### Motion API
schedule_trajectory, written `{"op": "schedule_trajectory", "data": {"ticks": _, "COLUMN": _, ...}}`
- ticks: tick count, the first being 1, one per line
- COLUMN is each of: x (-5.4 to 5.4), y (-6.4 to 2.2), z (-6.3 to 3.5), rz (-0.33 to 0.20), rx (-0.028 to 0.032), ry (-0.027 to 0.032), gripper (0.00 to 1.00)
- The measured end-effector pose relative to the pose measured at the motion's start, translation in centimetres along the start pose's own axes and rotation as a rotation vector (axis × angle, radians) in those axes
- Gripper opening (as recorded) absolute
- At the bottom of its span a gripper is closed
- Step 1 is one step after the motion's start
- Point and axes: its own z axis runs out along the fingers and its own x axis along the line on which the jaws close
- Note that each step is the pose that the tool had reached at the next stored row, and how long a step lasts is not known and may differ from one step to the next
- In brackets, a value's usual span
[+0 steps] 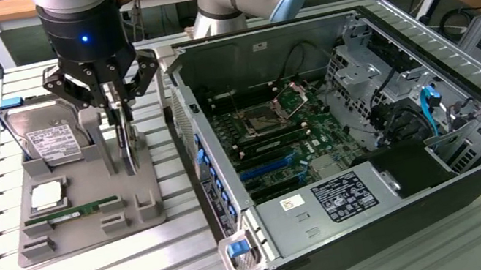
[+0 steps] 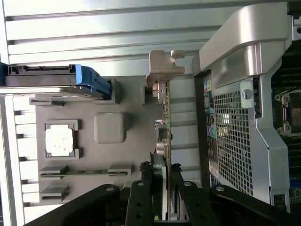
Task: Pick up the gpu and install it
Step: 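Pick up the gpu and move the gpu toward the slot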
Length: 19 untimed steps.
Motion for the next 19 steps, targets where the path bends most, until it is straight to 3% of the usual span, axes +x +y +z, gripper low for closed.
{"op": "schedule_trajectory", "data": {"ticks": 19, "x": -0.01, "y": 0.02, "z": -0.47, "rz": 0.0, "rx": 0.0, "ry": 0.0, "gripper": 0.27}}
